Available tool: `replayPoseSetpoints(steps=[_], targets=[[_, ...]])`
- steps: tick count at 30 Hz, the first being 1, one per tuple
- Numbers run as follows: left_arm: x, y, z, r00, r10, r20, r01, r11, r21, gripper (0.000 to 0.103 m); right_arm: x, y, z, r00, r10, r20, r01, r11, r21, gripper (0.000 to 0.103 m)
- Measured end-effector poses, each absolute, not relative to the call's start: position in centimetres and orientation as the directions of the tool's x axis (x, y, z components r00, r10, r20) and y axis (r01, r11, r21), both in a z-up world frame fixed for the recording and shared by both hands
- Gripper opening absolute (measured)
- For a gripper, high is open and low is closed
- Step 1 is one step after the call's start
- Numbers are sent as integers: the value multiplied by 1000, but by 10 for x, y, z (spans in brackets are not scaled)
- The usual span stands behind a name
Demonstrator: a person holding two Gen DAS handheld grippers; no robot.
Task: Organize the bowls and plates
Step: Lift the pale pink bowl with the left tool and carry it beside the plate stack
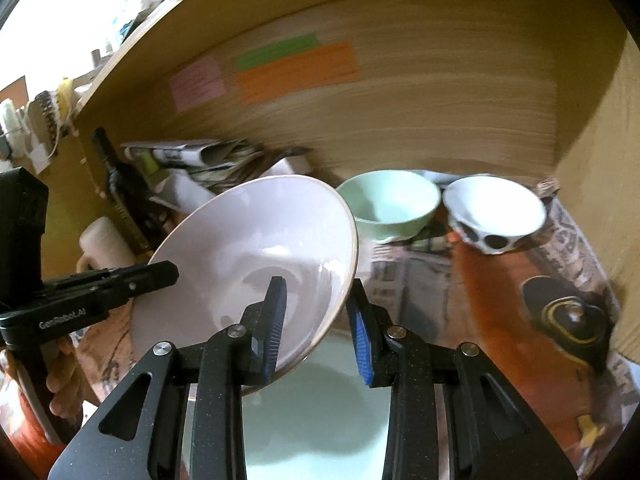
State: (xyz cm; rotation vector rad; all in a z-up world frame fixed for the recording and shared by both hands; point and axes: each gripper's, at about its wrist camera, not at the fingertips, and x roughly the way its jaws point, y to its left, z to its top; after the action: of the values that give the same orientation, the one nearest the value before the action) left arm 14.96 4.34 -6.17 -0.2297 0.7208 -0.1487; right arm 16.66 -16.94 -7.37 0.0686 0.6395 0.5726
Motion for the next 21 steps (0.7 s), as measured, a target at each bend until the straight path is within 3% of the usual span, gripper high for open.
replayPoseSetpoints(steps=[21], targets=[[57,114,-79,783,-122,-610,-62,960,-272,17,127,-88,-97,525,610,-594,-586,765,268,28]])
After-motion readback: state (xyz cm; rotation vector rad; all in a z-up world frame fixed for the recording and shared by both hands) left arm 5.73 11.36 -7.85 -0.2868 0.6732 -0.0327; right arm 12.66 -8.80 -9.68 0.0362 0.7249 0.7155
